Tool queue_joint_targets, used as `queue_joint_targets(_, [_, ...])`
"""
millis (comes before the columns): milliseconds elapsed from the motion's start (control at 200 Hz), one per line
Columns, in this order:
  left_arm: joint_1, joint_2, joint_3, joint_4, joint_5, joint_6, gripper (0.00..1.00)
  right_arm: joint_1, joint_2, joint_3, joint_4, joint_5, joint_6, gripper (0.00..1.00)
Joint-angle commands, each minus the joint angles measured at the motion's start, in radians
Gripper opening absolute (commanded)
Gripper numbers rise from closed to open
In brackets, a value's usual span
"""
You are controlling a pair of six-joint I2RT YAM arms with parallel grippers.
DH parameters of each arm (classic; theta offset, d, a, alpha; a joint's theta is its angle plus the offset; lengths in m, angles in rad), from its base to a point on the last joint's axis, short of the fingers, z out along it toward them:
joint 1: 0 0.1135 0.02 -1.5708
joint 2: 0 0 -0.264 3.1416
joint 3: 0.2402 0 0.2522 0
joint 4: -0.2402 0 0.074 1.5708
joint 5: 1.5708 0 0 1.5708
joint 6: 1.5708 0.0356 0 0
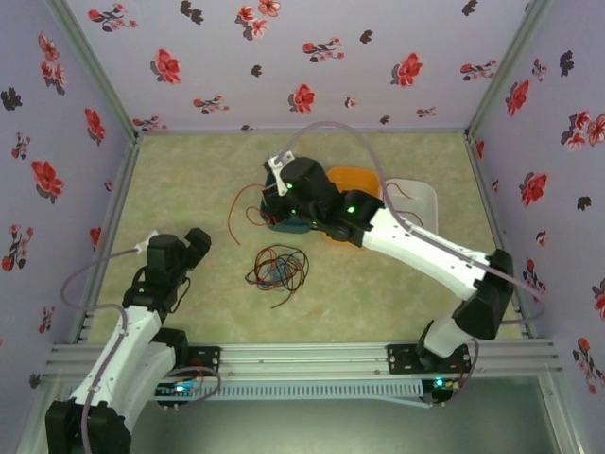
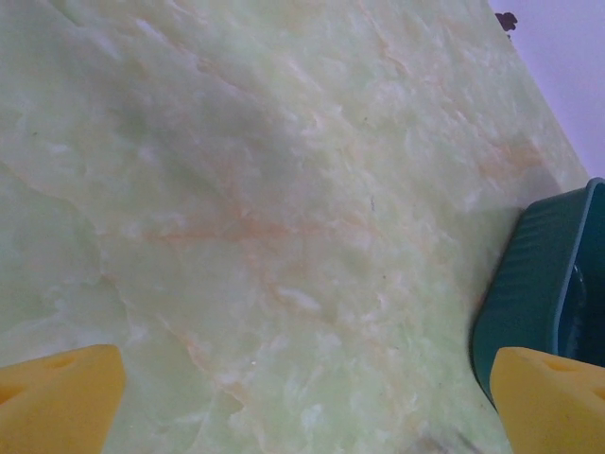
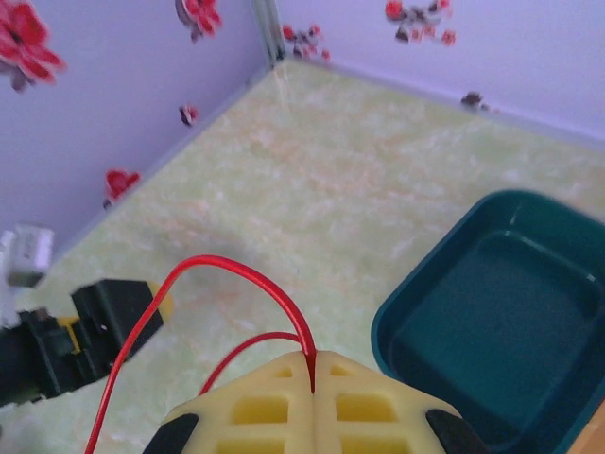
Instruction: Untangle the cables
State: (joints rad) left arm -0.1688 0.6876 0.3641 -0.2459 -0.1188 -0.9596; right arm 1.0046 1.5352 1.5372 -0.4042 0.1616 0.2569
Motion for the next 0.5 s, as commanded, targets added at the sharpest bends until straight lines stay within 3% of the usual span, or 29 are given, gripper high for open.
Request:
queue_joint_targets(0, [0.010,-0.002,-0.016,0.033,0.006,-0.004,1.00,0.006,-0.085,-0.014,0.065,0.065,-0.037,0.00])
queue_joint_targets(495, [0.010,0.022,0.004,0.068,0.058,0.037,1.00,-0.030,-0.317,-0.166,0.011,0.472,-0.069,0.00])
